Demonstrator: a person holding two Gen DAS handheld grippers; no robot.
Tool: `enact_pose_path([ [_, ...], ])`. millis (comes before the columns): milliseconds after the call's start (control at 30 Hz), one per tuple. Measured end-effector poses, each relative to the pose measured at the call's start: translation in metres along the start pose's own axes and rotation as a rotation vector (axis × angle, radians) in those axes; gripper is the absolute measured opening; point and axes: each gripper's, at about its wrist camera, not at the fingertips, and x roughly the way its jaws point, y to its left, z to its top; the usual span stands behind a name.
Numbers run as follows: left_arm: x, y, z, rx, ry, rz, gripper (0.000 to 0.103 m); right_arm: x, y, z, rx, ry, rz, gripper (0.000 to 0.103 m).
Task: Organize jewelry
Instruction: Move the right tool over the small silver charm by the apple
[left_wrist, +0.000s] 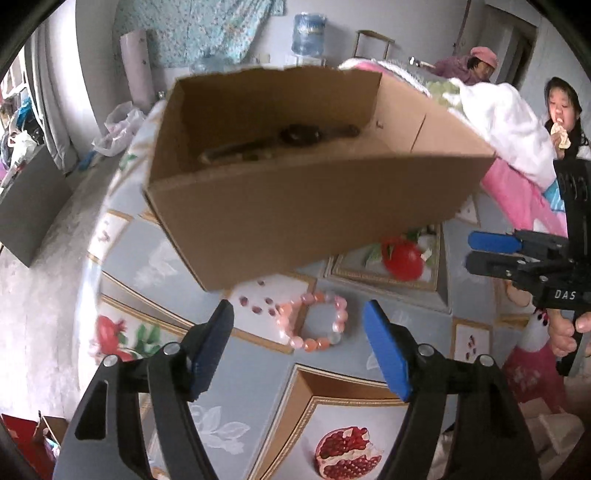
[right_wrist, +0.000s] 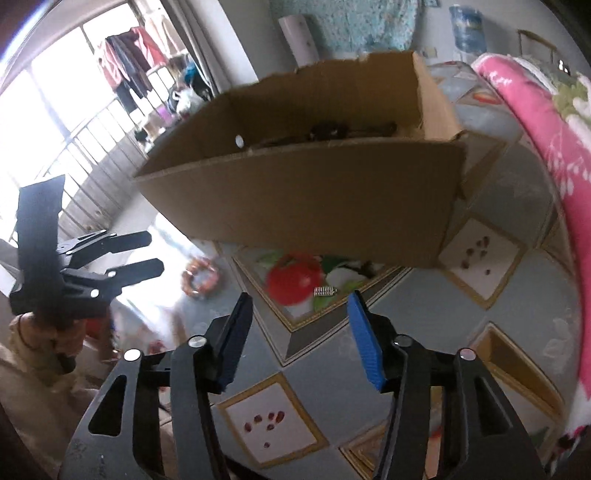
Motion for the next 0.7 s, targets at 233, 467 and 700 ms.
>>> enact_pose_path([
  [233,0.019,-0.006,-0.002,-0.003,0.06,0.012,0.071,0.017,0.003,0.003,-0.019,0.023,-0.098,0.049],
  [467,0.032,-0.005,0.005,-0.046,0.112,0.047,0.071,0.025,0.003,0.003,-0.019,0.06,-0.137,0.054],
  [700,0.036,0.0,0.006,-0.058,0.131,0.064,0.073,0.036,0.007,0.001,-0.007,0.086,-0.155,0.057],
])
